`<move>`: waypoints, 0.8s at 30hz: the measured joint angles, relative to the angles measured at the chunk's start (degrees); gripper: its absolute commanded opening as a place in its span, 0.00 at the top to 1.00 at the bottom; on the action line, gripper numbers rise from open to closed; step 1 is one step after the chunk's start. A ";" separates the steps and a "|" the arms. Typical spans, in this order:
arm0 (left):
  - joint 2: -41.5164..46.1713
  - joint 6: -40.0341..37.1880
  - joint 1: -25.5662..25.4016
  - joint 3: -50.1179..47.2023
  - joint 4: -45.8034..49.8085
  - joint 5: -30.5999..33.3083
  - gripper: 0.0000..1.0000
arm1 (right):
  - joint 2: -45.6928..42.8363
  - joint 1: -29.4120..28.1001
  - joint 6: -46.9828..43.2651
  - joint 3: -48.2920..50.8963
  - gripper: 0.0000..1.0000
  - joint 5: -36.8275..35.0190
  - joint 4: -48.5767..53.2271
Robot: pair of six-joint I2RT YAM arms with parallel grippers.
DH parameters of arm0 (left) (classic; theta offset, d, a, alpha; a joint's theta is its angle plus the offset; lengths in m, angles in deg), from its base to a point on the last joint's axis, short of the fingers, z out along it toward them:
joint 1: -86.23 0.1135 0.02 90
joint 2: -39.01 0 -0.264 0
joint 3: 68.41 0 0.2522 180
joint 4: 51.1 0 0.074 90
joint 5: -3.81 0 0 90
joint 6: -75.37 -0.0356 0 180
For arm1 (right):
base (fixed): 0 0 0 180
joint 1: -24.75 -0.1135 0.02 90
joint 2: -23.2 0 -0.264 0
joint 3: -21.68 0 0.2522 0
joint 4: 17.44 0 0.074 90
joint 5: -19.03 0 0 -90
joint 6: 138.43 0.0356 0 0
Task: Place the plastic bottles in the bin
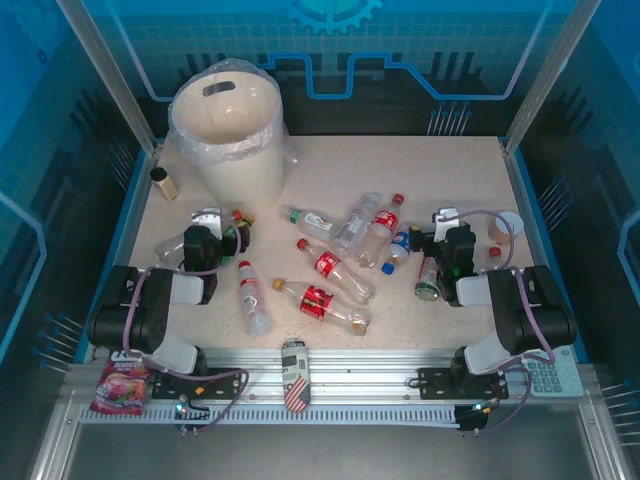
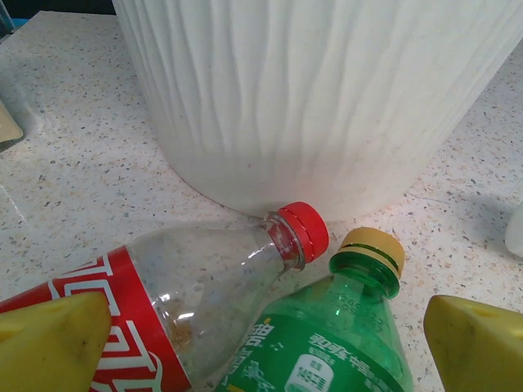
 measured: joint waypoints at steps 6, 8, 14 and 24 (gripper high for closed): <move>0.00 0.02 0.02 0.00 -0.09 0.00 0.01 | 0.00 0.00 0.00 0.00 0.00 0.00 0.00; 0.00 0.02 0.02 0.00 -0.09 0.00 0.01 | 0.00 0.00 0.00 0.00 0.00 0.00 0.00; 0.00 0.13 0.02 0.15 -0.09 -0.04 0.01 | 0.00 0.00 0.00 0.00 0.00 0.02 0.02; 0.00 0.15 0.04 0.20 -0.07 -0.04 0.01 | 0.00 0.13 0.02 -0.68 0.00 1.55 0.02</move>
